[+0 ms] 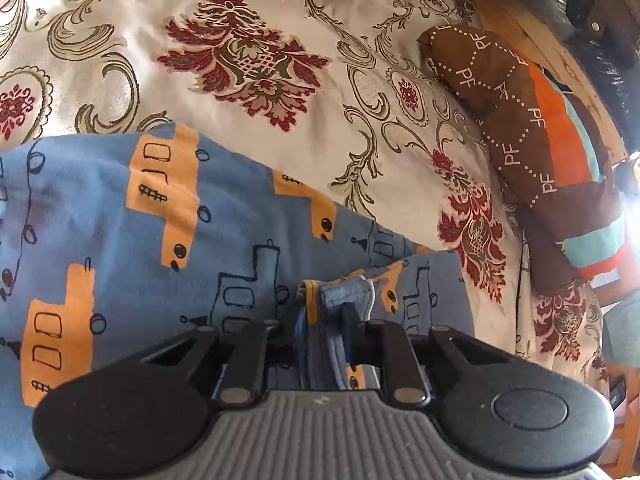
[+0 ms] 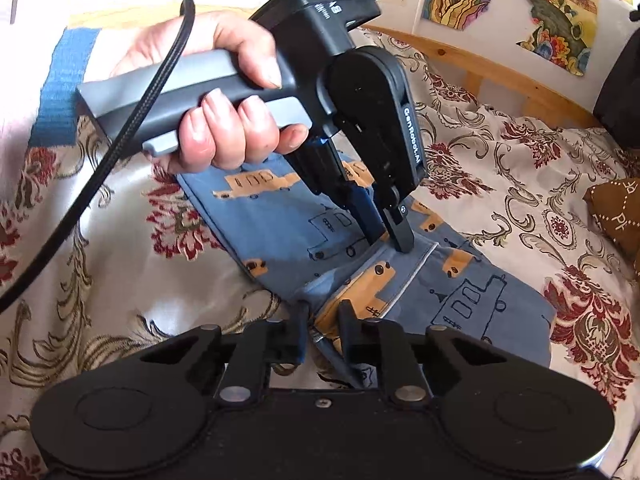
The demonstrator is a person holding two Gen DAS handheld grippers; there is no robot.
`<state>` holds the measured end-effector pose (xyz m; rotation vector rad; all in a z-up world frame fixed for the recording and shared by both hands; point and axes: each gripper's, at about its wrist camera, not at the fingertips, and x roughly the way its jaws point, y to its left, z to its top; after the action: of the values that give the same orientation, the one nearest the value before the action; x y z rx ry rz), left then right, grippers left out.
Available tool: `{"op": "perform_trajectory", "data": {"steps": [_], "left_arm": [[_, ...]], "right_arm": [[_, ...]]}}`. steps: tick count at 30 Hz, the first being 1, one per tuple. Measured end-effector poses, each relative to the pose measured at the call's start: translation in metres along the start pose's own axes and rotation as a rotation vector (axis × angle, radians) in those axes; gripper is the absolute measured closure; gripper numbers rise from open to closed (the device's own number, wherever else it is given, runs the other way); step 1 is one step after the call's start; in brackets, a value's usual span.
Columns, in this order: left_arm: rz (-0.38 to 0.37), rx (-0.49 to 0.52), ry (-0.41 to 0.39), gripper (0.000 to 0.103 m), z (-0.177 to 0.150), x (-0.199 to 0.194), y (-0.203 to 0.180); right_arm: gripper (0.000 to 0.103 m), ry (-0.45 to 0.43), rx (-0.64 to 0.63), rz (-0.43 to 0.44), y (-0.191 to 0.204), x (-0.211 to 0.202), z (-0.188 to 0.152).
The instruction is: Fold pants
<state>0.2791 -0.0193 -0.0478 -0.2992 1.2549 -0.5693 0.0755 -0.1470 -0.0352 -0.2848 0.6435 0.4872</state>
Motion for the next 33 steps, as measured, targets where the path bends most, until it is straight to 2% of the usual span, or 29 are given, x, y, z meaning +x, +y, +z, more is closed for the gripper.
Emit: {"op": "perform_trajectory", "data": {"steps": [8,18,25,33], "left_arm": [[0.018,0.053,-0.014,0.089,0.004,-0.007,-0.007],[0.030,0.095,-0.039,0.091,0.013,-0.029,-0.004],[0.044,0.080,-0.058,0.092,0.022,-0.050,0.019],[0.093,0.067,-0.059,0.092,0.028,-0.063,0.056]], "right_arm": [[0.089,-0.029,0.081,0.049,-0.010,-0.003,0.006],[0.089,-0.070,0.069,0.079,-0.003,0.002,0.025],[0.089,-0.069,0.045,0.131,0.009,0.024,0.049],[0.091,-0.054,0.012,0.197,0.032,0.058,0.075]]}}
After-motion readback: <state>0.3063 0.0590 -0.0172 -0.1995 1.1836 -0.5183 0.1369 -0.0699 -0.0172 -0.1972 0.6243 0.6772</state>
